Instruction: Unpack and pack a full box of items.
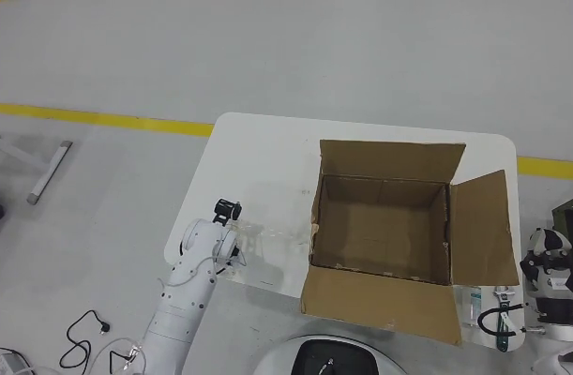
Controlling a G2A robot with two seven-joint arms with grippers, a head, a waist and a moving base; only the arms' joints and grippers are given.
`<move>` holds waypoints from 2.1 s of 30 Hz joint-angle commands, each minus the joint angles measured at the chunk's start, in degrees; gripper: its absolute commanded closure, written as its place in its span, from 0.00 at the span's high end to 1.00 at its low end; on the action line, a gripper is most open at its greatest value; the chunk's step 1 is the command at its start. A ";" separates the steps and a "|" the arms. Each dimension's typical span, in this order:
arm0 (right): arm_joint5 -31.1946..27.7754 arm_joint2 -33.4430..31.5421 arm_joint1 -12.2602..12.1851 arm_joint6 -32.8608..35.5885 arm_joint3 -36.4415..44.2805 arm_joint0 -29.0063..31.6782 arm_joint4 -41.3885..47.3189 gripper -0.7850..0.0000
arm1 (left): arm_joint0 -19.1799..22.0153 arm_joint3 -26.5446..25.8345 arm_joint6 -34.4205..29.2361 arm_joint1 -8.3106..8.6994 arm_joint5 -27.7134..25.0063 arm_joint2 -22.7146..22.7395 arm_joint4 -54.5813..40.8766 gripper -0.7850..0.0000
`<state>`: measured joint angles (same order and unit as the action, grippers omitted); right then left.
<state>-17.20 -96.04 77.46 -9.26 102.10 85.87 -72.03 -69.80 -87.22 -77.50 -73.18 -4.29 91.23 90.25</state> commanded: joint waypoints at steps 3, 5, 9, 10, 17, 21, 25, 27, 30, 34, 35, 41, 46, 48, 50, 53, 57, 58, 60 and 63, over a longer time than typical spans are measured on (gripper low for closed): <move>0.00 0.00 0.00 0.00 0.00 0.00 0.00 0.00 | 0.00 -0.03 0.26 0.02 0.10 -0.32 0.10 0.00; 0.00 0.00 0.00 0.00 0.00 0.00 0.00 0.00 | -0.18 -0.72 0.17 0.04 0.08 -0.22 -0.44 0.00; 0.00 0.00 0.00 0.00 0.00 0.00 0.00 0.00 | -0.82 -2.53 -0.22 0.15 -0.42 0.34 -1.42 0.00; 0.00 0.00 0.00 0.00 0.00 0.00 0.00 0.00 | -0.96 -3.09 -0.31 0.19 -0.46 0.51 -1.61 0.00; 0.00 0.00 0.00 0.00 0.00 0.00 0.00 0.00 | -2.89 -13.35 -1.44 0.53 -0.72 2.96 -3.48 0.00; 0.00 0.00 0.00 0.00 0.00 0.00 0.00 0.00 | -3.74 -24.36 -3.60 0.70 -1.16 5.58 -7.87 0.00; 0.00 0.00 0.00 0.00 0.00 0.00 0.00 0.00 | -2.82 -34.55 -6.20 0.86 -1.06 8.31 -14.25 0.00; 0.00 0.00 0.00 0.00 0.00 0.00 0.00 0.00 | -1.36 -38.38 -8.81 0.88 -0.65 9.27 -20.34 0.00; 0.00 0.00 0.00 0.00 0.00 0.00 0.00 0.00 | 1.37 -43.52 -10.51 1.32 -2.04 10.44 -26.41 0.00; 0.00 0.00 0.00 0.00 0.00 0.00 0.00 0.00 | 3.25 -47.40 -10.51 2.22 -0.74 10.15 -33.67 0.00; 0.00 0.00 0.00 0.00 0.00 0.00 0.00 0.00 | 3.99 -47.43 -10.51 2.54 -0.77 10.02 -35.02 0.00; 0.00 0.00 0.00 0.00 0.00 0.00 0.00 0.00 | 4.76 -47.43 -10.51 3.00 -0.74 9.79 -36.70 0.00; 0.00 0.00 0.00 0.00 0.00 0.00 0.00 0.00 | 4.76 -47.43 -10.51 3.00 -0.74 9.79 -36.70 0.00; 0.00 0.00 0.00 0.00 0.00 0.00 0.00 0.00 | 4.76 -47.43 -10.51 3.00 -0.74 9.79 -36.70 0.00; 0.00 0.00 0.00 0.00 0.00 0.00 0.00 0.00 | 4.76 -47.43 -10.51 3.00 -0.74 9.79 -36.70 0.00; 0.00 0.00 0.00 0.00 0.00 0.00 0.00 0.00 | 4.34 -47.43 -7.12 3.01 -0.81 9.52 -37.41 0.00; 0.00 0.00 0.00 0.00 0.00 0.00 0.00 0.00 | 7.43 -47.43 -2.12 3.20 -1.15 6.88 -39.71 0.00; 0.00 0.00 0.00 0.00 0.00 0.00 0.00 0.00 | 8.86 -47.43 -1.50 3.20 -0.70 5.55 -41.19 0.00; 0.00 0.00 0.00 0.00 0.00 0.00 0.00 0.00 | 12.00 -47.43 -1.31 3.23 0.40 2.54 -43.40 0.00; 0.00 0.00 0.00 0.00 0.00 0.00 0.00 0.00 | 17.04 -45.77 -1.89 3.06 3.76 -2.94 -48.20 0.00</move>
<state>-17.20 -96.04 77.46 -9.26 102.10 85.87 -72.03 -54.46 -133.62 -79.14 -70.07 -1.57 90.21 43.47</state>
